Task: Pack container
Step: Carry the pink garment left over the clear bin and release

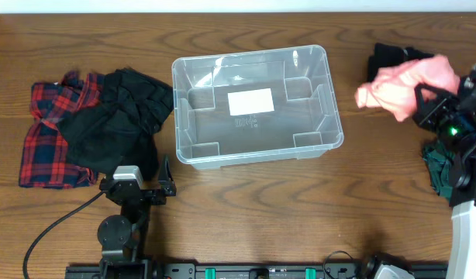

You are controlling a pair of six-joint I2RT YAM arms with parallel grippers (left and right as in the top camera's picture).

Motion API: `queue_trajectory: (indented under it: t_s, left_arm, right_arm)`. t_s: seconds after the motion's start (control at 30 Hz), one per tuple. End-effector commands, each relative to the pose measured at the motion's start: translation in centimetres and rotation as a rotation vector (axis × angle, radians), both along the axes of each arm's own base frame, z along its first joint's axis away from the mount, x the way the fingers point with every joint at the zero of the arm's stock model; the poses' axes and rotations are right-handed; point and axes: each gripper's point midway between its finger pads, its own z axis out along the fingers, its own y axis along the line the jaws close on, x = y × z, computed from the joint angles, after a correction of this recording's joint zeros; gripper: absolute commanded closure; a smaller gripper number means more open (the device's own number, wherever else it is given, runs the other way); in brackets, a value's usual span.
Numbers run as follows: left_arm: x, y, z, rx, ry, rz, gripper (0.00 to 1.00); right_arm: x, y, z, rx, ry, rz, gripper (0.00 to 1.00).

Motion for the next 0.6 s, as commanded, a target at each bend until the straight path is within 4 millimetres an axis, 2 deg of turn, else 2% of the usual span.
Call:
queue_trajectory:
  t_s: [0.0, 0.17, 0.33, 0.43, 0.57]
  left_arm:
    - [-0.1, -0.1, -1.6, 0.014, 0.048, -0.008, 0.02]
    - [-0.1, -0.1, -1.6, 0.014, 0.048, -0.008, 0.02]
    - [-0.1, -0.1, -1.6, 0.014, 0.048, -0.008, 0.02]
    - [-0.1, -0.1, -1.6, 0.014, 0.048, -0.008, 0.02]
    - [-0.1, -0.1, -1.6, 0.014, 0.048, -0.008, 0.02]
  right_arm:
    - [0.0, 3.5, 3.9, -0.039, -0.107, 0.141, 0.99]
    - [0.3, 9.2, 7.4, -0.067, -0.262, 0.319, 0.99]
    - [0.6, 15.6, 9.6, -0.073, -0.397, 0.489, 0.99]
    - [1.6, 19.3, 9.7, -0.079, -0.444, 0.547, 0.99]
    - [2.8, 24.6, 8.4, -0.13, -0.509, 0.65, 0.99]
